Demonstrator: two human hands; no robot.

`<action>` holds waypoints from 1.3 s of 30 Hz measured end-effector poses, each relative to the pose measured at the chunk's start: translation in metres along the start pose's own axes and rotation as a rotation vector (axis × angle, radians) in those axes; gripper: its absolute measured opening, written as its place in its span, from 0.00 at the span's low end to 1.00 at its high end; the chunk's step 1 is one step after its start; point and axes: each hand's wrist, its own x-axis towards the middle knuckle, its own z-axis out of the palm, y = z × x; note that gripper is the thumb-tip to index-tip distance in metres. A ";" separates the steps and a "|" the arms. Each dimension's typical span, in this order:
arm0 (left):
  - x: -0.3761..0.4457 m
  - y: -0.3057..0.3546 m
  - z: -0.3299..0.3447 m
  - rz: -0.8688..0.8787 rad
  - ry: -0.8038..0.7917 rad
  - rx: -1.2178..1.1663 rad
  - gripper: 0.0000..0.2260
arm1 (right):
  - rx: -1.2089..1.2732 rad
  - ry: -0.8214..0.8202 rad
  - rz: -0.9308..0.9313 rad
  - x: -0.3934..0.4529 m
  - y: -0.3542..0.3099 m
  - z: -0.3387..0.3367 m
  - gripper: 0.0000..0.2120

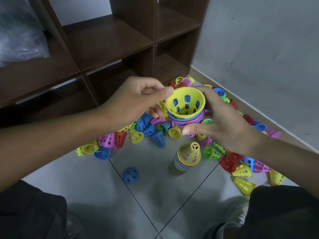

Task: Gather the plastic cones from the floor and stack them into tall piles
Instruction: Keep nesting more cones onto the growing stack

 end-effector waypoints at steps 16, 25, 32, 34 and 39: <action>0.003 -0.013 0.033 -0.399 -0.314 -0.491 0.30 | 0.308 0.188 0.124 -0.001 -0.001 0.003 0.43; 0.005 -0.007 0.033 -0.256 -0.131 -0.421 0.30 | 0.191 0.053 0.167 -0.009 -0.013 -0.003 0.31; 0.005 -0.002 0.027 -0.172 0.040 -0.026 0.21 | -0.169 -0.045 0.264 -0.005 -0.002 -0.016 0.33; 0.004 -0.001 0.032 -0.169 0.074 -0.060 0.21 | -0.198 -0.093 0.303 -0.005 0.004 -0.013 0.38; -0.001 -0.009 0.051 -0.301 0.049 -0.427 0.19 | -0.116 -0.033 0.318 -0.010 0.006 -0.003 0.36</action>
